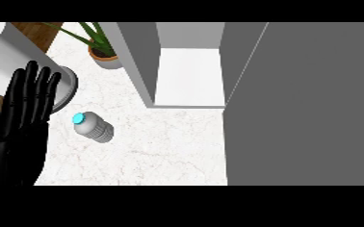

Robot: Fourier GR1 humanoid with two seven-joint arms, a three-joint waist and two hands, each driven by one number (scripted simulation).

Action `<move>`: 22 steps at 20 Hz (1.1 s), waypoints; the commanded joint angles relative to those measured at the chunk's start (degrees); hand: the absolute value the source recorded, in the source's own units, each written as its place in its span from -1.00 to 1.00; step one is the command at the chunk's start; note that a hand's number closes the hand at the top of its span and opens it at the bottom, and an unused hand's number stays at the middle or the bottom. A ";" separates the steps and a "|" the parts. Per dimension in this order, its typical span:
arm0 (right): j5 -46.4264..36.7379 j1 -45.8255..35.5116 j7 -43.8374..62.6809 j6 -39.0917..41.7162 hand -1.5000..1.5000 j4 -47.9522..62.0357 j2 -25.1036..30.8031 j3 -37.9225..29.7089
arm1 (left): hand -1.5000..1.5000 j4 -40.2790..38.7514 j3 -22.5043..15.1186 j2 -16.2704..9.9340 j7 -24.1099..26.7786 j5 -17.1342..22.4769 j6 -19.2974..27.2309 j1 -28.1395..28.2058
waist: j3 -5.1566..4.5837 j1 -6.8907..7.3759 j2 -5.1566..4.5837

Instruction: Pick up the bottled water, place it into the cabinet and close the cabinet

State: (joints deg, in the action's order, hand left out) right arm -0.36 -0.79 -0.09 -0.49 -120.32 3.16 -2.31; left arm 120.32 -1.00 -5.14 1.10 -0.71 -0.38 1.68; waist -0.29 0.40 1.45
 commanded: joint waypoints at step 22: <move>1.65 12.28 21.18 4.08 -1.00 -25.28 -0.63 18.16 | -1.00 21.84 -14.66 5.13 -29.96 -17.46 33.52 4.44 | 0.32 -0.48 -1.35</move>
State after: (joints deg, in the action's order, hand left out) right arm 2.37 11.88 16.97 4.64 -141.23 2.91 13.71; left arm 137.92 -12.73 -0.15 -22.73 -11.22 30.05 7.77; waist 0.03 -0.01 0.16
